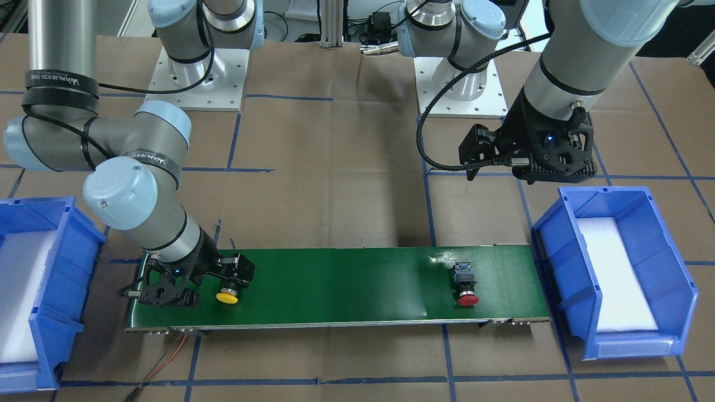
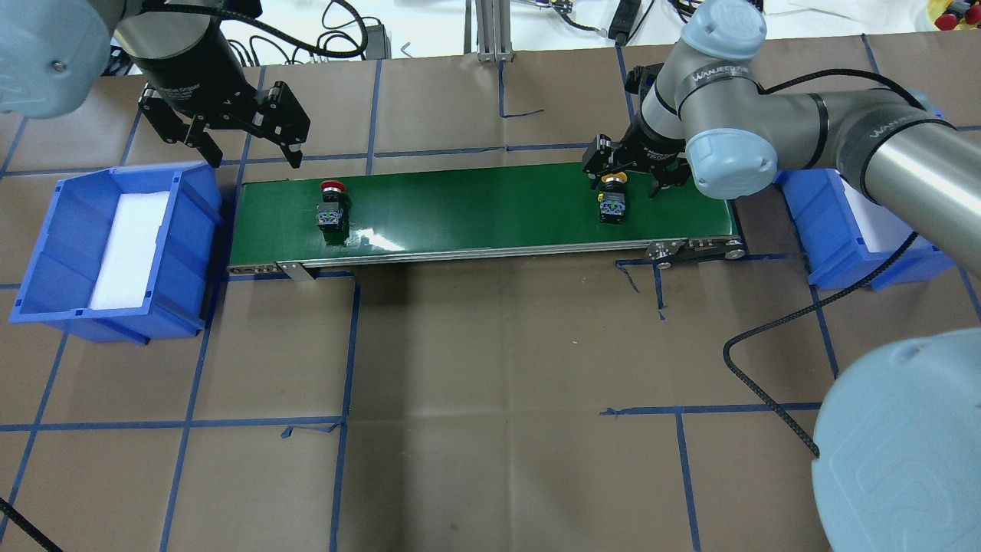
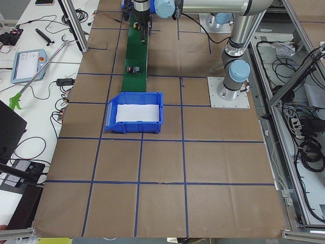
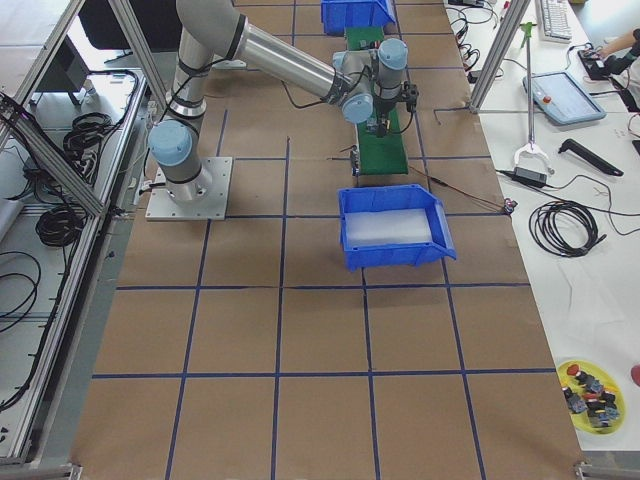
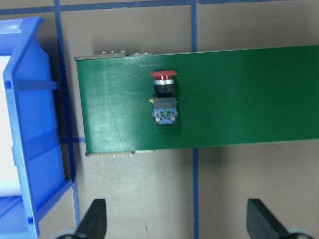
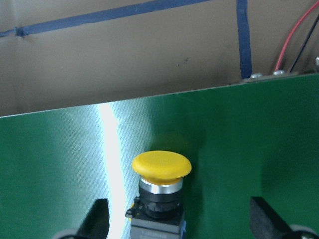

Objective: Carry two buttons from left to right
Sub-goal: 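Grasp the yellow button with the right gripper and lift it off the belt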

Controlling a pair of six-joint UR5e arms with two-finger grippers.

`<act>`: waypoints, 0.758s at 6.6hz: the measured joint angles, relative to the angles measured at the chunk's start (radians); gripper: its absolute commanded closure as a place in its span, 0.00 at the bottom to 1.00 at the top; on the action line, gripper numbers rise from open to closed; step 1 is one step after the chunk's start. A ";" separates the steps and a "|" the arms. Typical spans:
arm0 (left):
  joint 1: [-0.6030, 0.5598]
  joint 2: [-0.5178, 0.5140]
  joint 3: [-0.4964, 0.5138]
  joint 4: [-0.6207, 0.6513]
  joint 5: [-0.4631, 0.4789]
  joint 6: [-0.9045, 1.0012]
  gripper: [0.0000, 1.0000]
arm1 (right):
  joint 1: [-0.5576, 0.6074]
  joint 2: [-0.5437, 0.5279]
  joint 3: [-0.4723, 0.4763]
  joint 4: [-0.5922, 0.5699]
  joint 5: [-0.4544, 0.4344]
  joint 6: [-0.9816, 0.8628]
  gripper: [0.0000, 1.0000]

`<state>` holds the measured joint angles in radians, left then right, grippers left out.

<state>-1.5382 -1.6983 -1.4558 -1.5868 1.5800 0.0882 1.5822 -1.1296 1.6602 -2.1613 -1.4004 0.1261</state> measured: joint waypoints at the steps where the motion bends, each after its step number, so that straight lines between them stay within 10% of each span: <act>1: -0.001 -0.002 0.000 0.001 0.000 -0.003 0.00 | 0.001 0.004 0.000 0.000 -0.026 0.000 0.07; 2: -0.001 -0.003 0.000 0.002 0.000 -0.003 0.00 | 0.001 0.006 0.000 0.000 -0.072 0.000 0.35; 5: -0.001 -0.002 -0.003 0.004 -0.002 -0.001 0.00 | 0.003 0.007 0.002 0.017 -0.126 -0.005 0.49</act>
<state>-1.5389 -1.7001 -1.4591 -1.5826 1.5782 0.0873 1.5847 -1.1223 1.6623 -2.1443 -1.5259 0.1214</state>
